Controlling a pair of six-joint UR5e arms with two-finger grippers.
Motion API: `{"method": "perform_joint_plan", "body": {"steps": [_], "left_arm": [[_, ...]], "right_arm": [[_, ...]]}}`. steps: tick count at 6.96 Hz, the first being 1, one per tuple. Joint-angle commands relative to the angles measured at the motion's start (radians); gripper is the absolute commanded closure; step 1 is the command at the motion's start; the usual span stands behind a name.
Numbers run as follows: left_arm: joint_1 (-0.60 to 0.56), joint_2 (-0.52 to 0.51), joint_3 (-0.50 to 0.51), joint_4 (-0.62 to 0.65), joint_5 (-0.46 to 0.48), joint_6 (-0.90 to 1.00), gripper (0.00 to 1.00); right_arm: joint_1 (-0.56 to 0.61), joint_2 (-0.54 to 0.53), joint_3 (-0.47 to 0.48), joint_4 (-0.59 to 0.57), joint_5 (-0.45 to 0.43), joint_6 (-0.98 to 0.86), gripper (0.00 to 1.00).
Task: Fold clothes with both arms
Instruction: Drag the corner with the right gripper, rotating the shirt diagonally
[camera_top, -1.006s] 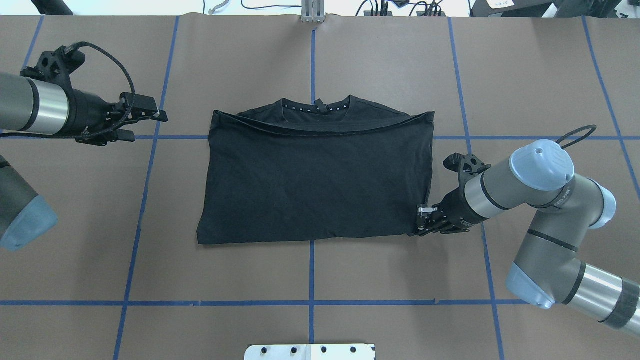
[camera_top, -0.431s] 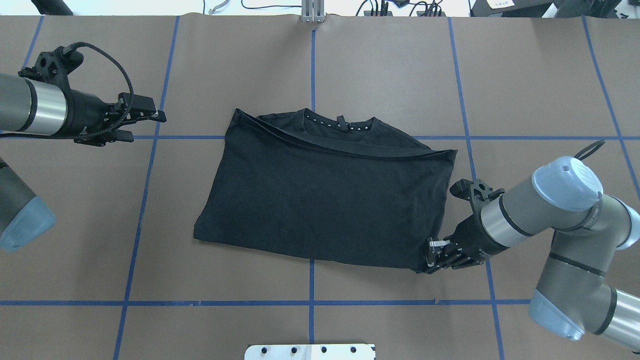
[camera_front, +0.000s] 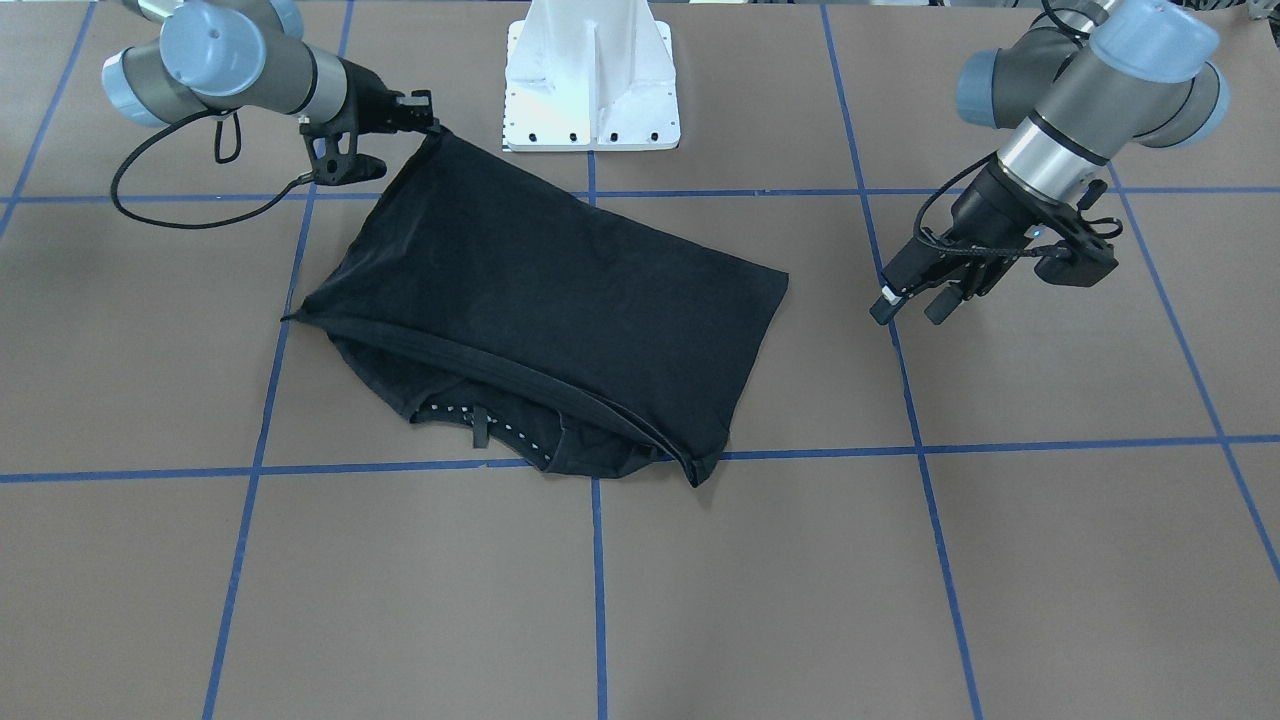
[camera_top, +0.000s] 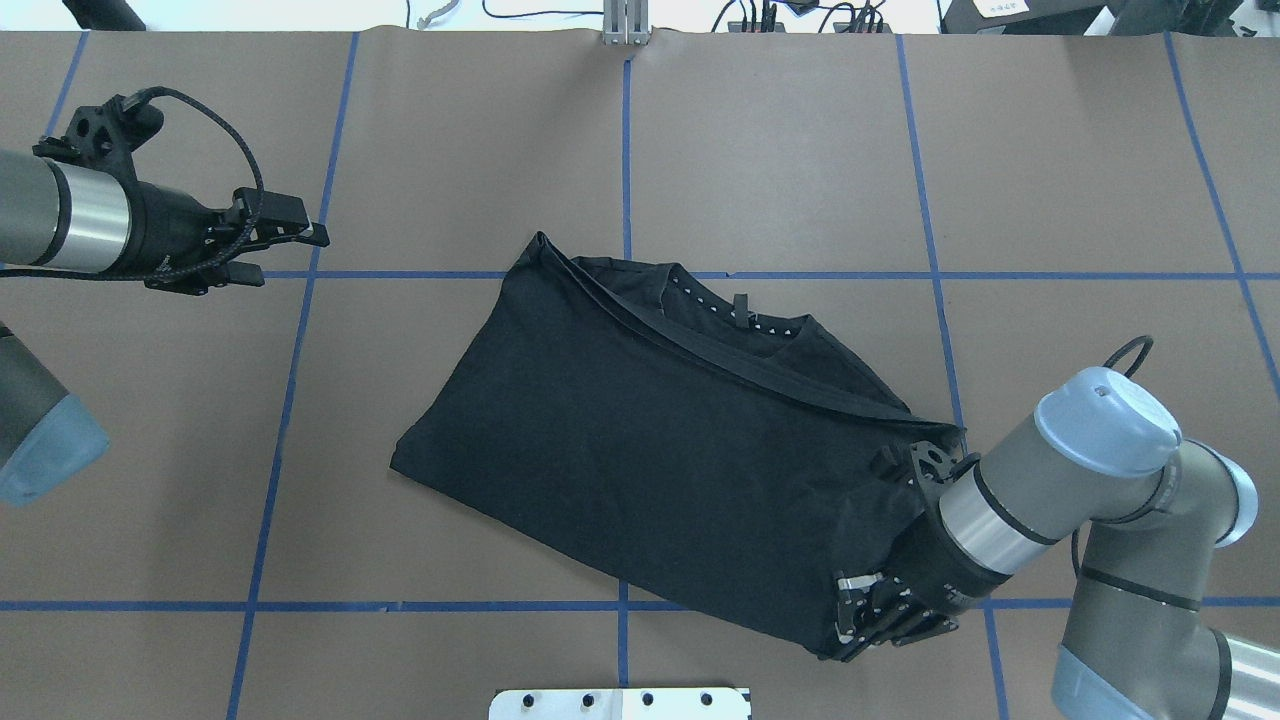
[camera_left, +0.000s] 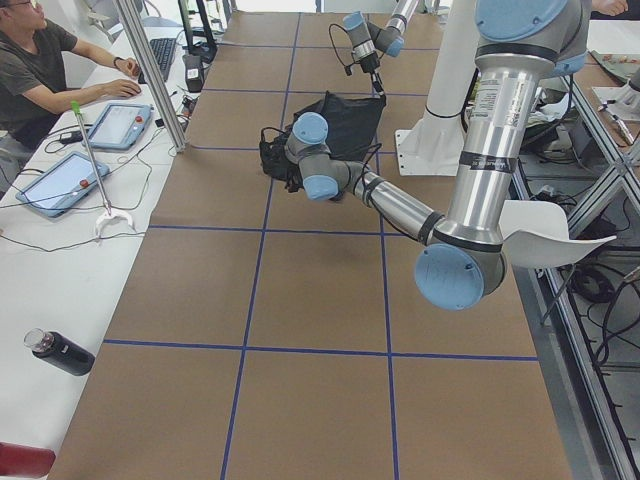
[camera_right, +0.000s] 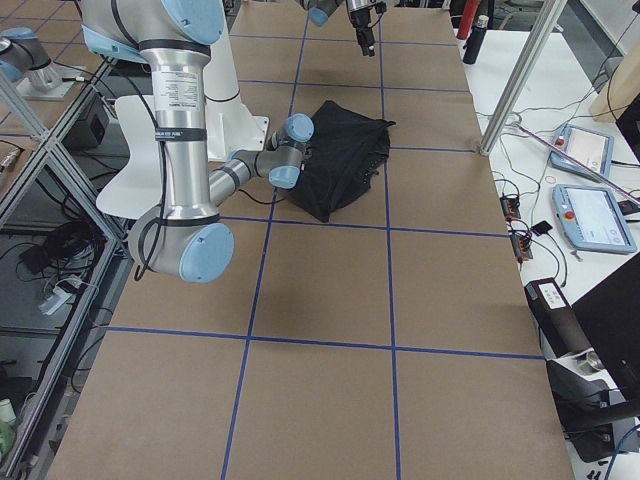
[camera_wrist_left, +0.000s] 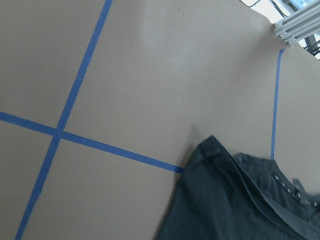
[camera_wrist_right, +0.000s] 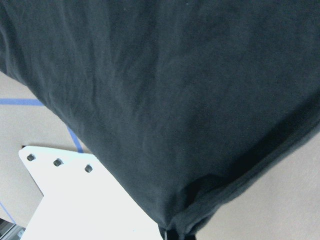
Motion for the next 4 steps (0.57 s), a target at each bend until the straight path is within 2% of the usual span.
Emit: {"method": "perform_joint_plan", "body": {"steps": [1, 2, 3, 4], "left_arm": [[-0.001, 0.003, -0.007, 0.0, 0.0, 0.0, 0.0], [-0.001, 0.005, -0.006, 0.0, 0.0, 0.0, 0.0], [0.001, 0.017, -0.007, 0.0, 0.0, 0.0, 0.0], [0.001, 0.017, -0.009, 0.0, -0.001, 0.0, 0.0]], "right_arm": [[-0.091, 0.045, 0.027, 0.001, 0.017, 0.15, 1.0], [-0.111, 0.062, 0.024, 0.002, 0.02, 0.177, 0.92], [-0.108, 0.064, 0.027, 0.005, 0.018, 0.175, 0.01], [-0.09, 0.061, 0.022, 0.055, 0.018, 0.175, 0.0]]}}
